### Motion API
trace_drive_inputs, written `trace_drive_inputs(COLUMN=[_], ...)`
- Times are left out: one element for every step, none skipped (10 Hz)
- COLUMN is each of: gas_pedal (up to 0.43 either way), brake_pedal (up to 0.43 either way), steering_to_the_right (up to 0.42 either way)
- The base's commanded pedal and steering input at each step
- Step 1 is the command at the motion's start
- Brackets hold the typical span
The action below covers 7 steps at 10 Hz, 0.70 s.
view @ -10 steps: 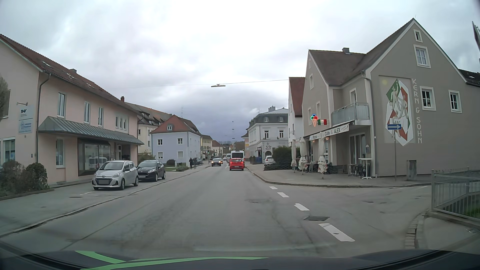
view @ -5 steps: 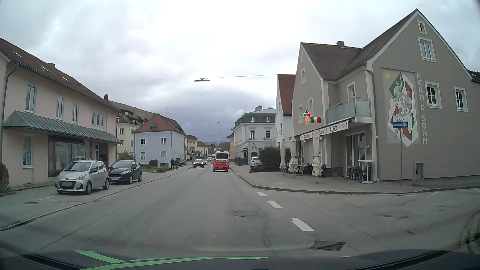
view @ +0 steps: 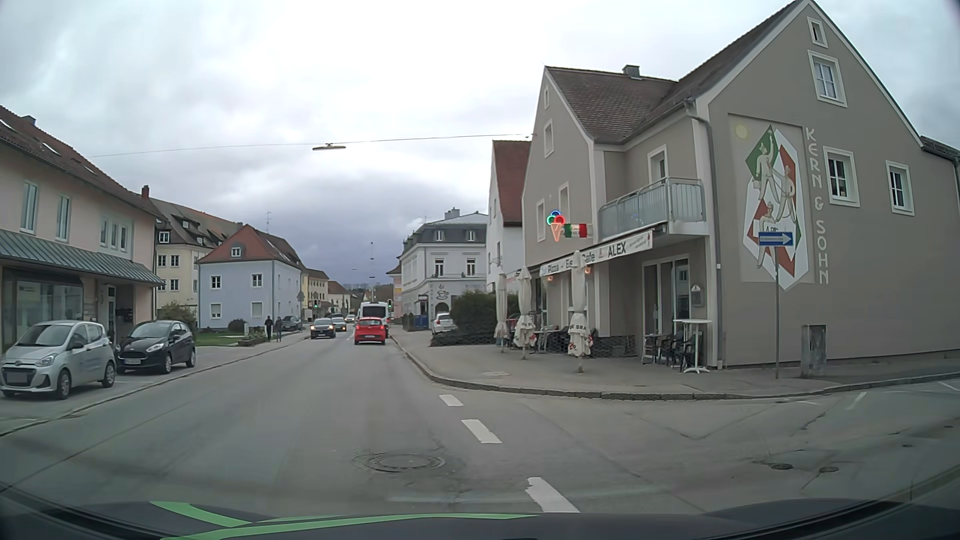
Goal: Follow the waypoints while adhering to traffic rules and regulations
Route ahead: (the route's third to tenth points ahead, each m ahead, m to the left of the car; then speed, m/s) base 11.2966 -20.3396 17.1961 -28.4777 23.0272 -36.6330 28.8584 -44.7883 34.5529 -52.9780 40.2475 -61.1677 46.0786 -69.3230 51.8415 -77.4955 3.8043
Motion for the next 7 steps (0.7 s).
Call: trace_drive_inputs(gas_pedal=[0.0,0.0,0.0,0.0,0.0,0.0,0.0], brake_pedal=[0.0,0.0,0.0,0.0,0.0,0.0,0.0], steering_to_the_right=[0.362,0.388,0.396,0.414,0.437,0.455,0.48])
